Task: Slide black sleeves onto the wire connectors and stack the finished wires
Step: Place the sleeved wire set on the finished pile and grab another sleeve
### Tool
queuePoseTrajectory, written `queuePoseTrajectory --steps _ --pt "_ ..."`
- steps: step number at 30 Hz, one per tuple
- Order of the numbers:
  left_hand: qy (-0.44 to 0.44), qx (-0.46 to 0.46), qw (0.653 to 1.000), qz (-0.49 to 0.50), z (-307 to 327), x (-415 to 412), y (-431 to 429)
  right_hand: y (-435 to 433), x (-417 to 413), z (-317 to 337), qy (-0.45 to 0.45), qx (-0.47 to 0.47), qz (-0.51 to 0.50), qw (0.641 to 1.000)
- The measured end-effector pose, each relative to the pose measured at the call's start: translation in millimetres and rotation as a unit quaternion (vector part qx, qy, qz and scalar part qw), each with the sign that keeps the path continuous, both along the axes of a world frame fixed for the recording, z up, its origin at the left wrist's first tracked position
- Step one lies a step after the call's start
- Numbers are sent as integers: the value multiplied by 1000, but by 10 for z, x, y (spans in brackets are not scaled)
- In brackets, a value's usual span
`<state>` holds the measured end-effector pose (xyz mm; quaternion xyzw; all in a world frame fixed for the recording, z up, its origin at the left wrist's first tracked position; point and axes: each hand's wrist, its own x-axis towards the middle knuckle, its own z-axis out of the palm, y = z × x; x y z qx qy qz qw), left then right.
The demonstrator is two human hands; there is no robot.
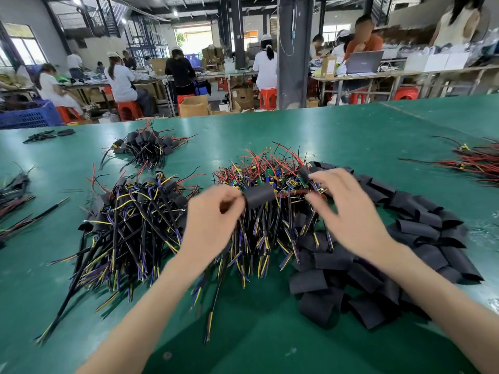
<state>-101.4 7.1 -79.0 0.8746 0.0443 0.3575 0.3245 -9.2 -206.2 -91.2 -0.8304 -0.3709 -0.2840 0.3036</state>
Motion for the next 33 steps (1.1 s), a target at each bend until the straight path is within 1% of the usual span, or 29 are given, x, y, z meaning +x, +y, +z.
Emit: queuePoseTrajectory --steps 1,3,5,7,8,9,12,14,17,19,20,23,25,27,28,31,33 --pt "-35 38 998 42 58 -1 110 -78 94 15 17 -1 -48 999" --pt "-102 86 982 134 155 -3 385 -239 275 -2 82 -63 -136 985" --pt "-150 64 964 209 210 -16 678 -340 392 -67 162 -169 -185 954" --pt "-160 33 952 259 190 -33 942 -358 445 -133 216 -243 -186 927" --pt "-142 30 949 280 154 -39 1049 -348 457 -165 230 -259 -176 921" --pt "-107 41 946 305 104 -42 1140 -336 468 -195 234 -271 -166 919" --pt "31 93 923 372 -68 -49 1288 -311 482 -242 228 -289 -155 917" --pt "67 80 916 387 -136 -41 1302 -312 488 -253 228 -287 -154 917" --pt "40 66 916 393 -141 -30 1265 -309 489 -256 243 -271 -160 918" --pt "21 93 927 363 -134 -24 1237 -308 479 -248 247 -265 -161 918" --pt "27 118 933 339 -138 -17 1229 -305 470 -243 247 -261 -162 919" --pt "108 164 939 281 -174 9 1238 -300 449 -233 252 -259 -189 913" --pt "132 166 937 277 -205 21 1250 -312 444 -225 267 -278 -223 895" --pt "105 157 940 285 -198 21 1207 -335 447 -206 282 -299 -243 879" --pt "79 159 941 288 -184 22 1159 -346 452 -192 286 -302 -241 877" --pt "-8 174 947 269 -131 71 927 -352 456 -149 293 -282 -210 889" --pt "-24 154 966 205 -84 159 706 -345 443 -136 287 -269 -196 898"
